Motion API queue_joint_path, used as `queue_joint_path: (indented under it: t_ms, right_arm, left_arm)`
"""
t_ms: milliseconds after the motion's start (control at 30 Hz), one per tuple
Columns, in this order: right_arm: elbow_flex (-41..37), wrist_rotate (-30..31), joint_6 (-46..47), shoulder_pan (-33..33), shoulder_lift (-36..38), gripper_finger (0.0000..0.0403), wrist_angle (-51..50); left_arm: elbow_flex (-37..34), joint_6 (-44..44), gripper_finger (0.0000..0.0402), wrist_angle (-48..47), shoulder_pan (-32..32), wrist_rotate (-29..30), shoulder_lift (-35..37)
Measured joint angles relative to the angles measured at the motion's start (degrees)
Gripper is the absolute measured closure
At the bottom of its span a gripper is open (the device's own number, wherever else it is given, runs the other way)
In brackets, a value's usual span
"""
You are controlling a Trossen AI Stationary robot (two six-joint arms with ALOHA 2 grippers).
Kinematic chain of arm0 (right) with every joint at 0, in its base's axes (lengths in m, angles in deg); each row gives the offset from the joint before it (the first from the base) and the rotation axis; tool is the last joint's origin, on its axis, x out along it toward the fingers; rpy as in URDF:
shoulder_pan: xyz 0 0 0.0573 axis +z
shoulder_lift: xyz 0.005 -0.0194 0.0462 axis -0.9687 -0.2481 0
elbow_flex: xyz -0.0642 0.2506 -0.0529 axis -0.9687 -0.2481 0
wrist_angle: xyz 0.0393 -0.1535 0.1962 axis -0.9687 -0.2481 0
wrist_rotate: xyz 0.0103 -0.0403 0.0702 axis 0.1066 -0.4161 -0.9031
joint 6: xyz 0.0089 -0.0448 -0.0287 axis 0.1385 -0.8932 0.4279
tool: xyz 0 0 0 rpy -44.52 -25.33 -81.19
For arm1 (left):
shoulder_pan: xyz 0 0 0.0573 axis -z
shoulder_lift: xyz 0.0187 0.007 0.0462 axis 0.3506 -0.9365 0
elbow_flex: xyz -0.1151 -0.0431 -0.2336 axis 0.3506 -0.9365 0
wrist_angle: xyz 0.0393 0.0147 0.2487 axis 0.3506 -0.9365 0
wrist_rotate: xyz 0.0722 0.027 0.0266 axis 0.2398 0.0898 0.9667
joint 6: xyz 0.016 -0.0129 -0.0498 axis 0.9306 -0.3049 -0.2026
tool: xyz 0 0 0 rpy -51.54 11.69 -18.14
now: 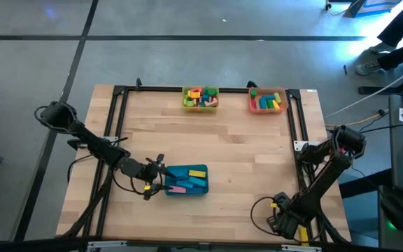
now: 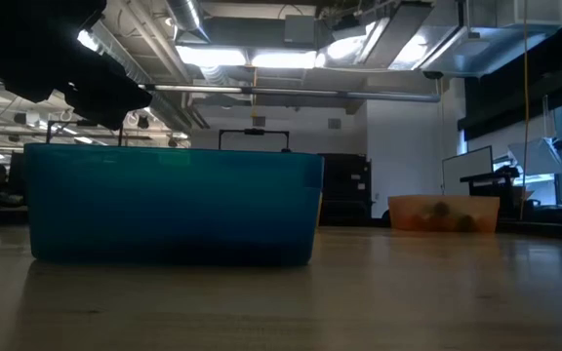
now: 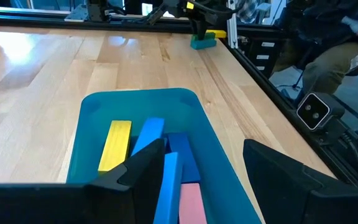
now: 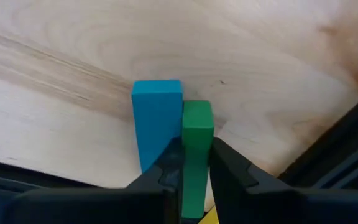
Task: Sort blocks by size
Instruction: Put the green rectangular block into the blue bin
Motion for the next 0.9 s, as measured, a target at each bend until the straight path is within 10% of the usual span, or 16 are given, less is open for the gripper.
queue_joint_path:
  t_ms: [467,900]
  right_arm:
    - [11.75,7.56,-2.41,-0.33,-0.34,0.0351,-16.38]
    - [15.26,58.56,-32.48,-11.66,-1.68,0.0351,-7.69]
  left_arm:
    - [0.0,0.0,0.0199,0.02,0.0,0.0,0.0]
    - [0.0,-0.87,0.0199,0.3,0.0,0.0,-0.02]
